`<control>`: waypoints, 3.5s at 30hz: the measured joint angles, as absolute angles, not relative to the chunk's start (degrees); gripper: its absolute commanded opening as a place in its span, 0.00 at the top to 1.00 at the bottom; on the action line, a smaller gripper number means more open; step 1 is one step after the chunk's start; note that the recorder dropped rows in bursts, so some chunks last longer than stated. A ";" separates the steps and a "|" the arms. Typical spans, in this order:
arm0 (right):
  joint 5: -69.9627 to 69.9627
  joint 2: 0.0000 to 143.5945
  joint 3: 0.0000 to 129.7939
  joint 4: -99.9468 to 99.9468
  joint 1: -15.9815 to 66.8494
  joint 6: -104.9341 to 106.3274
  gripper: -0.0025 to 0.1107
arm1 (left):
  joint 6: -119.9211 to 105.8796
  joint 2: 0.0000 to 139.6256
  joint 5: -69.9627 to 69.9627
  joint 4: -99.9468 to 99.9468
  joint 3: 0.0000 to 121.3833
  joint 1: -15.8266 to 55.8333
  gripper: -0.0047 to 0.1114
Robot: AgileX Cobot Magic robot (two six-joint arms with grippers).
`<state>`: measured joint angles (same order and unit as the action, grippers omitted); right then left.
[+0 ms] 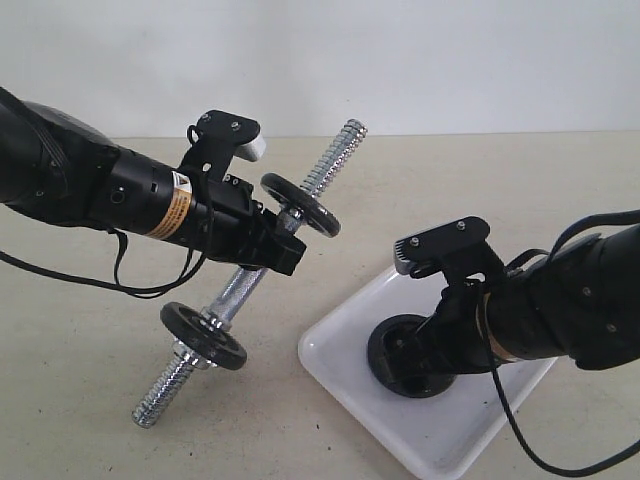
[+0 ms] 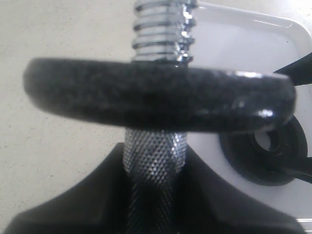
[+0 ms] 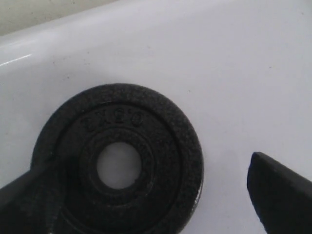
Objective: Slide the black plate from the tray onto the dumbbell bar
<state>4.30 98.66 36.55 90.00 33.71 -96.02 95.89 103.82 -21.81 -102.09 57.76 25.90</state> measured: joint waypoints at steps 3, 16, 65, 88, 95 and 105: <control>4.30 98.66 36.55 90.00 33.71 -96.02 0.17 | 95.89 103.82 -21.81 -102.09 57.76 25.90 0.92; 2.86 98.66 36.55 89.48 33.71 -96.61 0.17 | 95.89 103.82 -21.81 -102.09 57.76 25.90 0.92; -2.86 100.46 37.75 88.79 33.71 -96.54 0.17 | 96.29 103.82 -21.92 -102.09 57.76 25.90 0.92; -2.91 100.46 38.08 88.31 33.71 -100.33 0.17 | 96.29 103.82 -21.92 -102.09 57.76 25.90 0.92; -3.03 100.46 38.08 87.93 33.71 -101.03 0.17 | 96.29 103.82 -21.92 -102.09 57.76 25.90 0.92; -4.66 100.46 38.08 87.93 33.71 -100.69 0.17 | 96.29 103.82 -21.92 -102.09 57.76 25.90 0.92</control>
